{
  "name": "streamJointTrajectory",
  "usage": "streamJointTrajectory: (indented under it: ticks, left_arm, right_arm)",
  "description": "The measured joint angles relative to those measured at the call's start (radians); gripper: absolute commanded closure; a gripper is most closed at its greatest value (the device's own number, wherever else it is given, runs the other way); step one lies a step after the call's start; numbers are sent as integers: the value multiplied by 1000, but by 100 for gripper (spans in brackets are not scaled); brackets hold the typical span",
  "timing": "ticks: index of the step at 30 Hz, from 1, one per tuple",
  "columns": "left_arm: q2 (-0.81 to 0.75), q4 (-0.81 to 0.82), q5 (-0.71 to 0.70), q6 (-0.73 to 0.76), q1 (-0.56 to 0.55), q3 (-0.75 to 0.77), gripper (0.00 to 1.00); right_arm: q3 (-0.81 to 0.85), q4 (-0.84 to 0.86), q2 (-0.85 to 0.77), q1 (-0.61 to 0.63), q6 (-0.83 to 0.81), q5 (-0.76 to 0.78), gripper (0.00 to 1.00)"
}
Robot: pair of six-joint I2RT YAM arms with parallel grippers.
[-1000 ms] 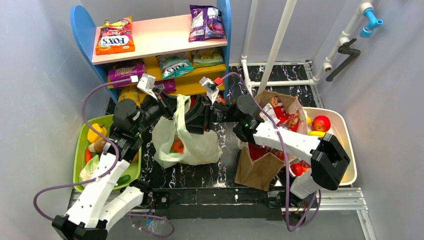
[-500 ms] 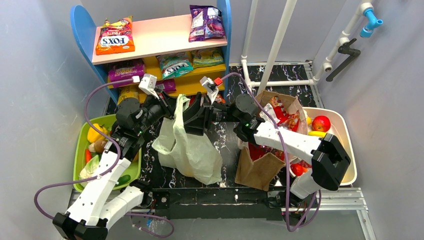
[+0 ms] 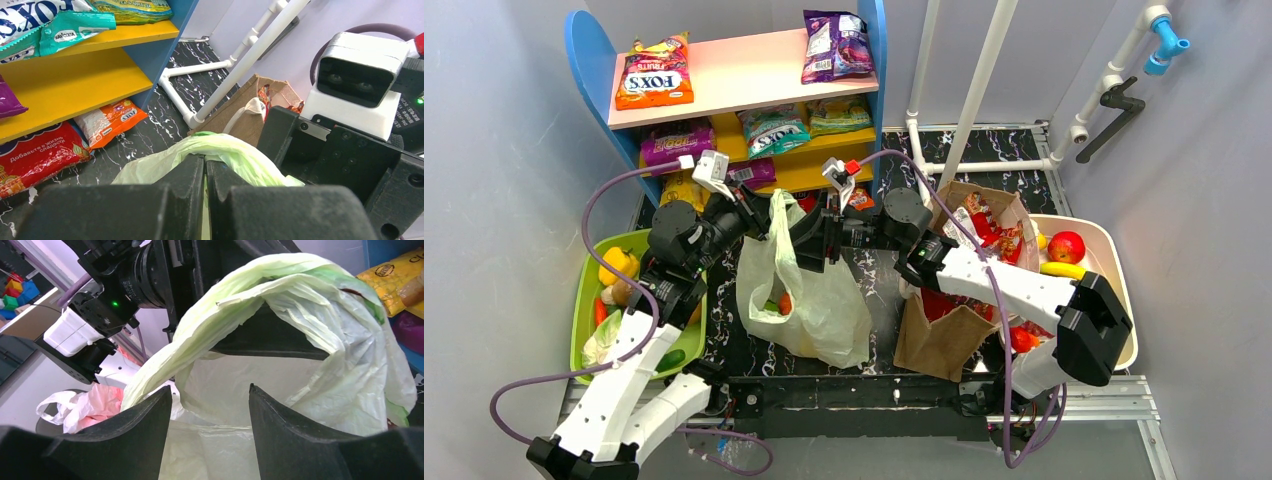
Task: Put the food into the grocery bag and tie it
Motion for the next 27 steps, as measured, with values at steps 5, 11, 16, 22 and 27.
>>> streamJointTrajectory:
  ticks: [5, 11, 16, 22, 27]
  left_arm:
    - [-3, 1, 0, -1, 0, -3, 100]
    - [-3, 1, -1, -2, 0, -11, 100]
    - [-17, 0, -6, -4, 0, -11, 100]
    - [-42, 0, -3, -9, 1, -11, 100]
    - [-49, 0, 2, -23, 1, -13, 100]
  right_arm:
    - [10, -16, -1, 2, -6, -3, 34]
    - [46, -14, 0, 2, -5, -8, 33]
    - [75, -32, 8, 2, -8, 3, 34]
    - [109, -74, 27, 2, -13, 29, 39]
    - [134, -85, 66, 2, -11, 23, 41]
